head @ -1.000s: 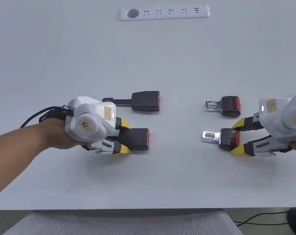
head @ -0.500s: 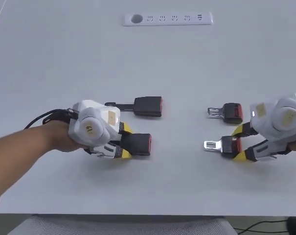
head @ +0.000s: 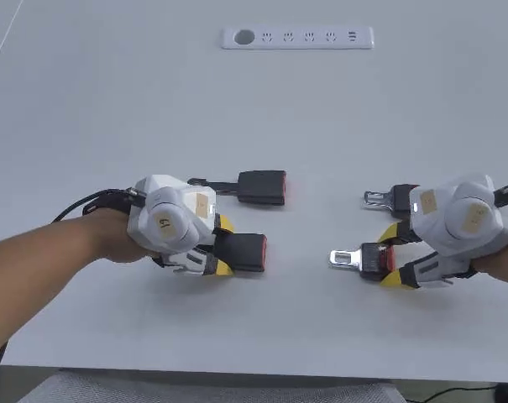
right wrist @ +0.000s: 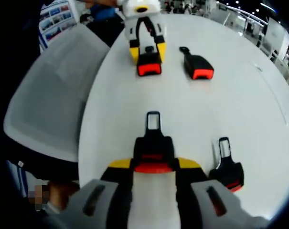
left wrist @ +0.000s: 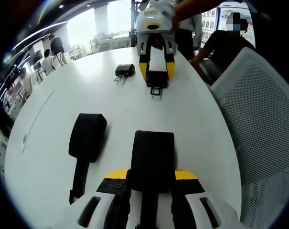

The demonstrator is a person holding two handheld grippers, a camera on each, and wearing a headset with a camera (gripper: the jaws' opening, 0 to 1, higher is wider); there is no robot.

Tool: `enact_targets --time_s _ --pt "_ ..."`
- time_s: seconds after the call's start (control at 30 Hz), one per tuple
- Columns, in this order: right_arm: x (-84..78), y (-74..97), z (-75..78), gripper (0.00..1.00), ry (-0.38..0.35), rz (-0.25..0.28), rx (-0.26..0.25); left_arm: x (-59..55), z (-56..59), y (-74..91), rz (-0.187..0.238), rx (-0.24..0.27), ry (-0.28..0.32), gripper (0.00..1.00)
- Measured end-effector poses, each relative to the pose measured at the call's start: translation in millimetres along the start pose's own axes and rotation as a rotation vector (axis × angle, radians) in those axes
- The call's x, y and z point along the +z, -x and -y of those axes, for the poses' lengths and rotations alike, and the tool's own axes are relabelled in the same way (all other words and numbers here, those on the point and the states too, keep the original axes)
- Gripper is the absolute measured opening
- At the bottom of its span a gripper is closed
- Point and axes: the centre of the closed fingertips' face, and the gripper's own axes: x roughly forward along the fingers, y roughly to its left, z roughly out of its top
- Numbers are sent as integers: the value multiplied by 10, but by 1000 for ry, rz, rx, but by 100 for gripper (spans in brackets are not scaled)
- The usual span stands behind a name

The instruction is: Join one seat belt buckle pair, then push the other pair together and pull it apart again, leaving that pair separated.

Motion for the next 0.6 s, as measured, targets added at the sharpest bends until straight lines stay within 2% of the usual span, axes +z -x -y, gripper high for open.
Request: enact_targets --time_s 0.33,0.6 --pt "272 -142 -20 34 34 6 9 -9 -2 -13 -11 0 4 34" --pt "500 -261 -29 34 58 31 16 -7 2 -22 -17 1 8 34"
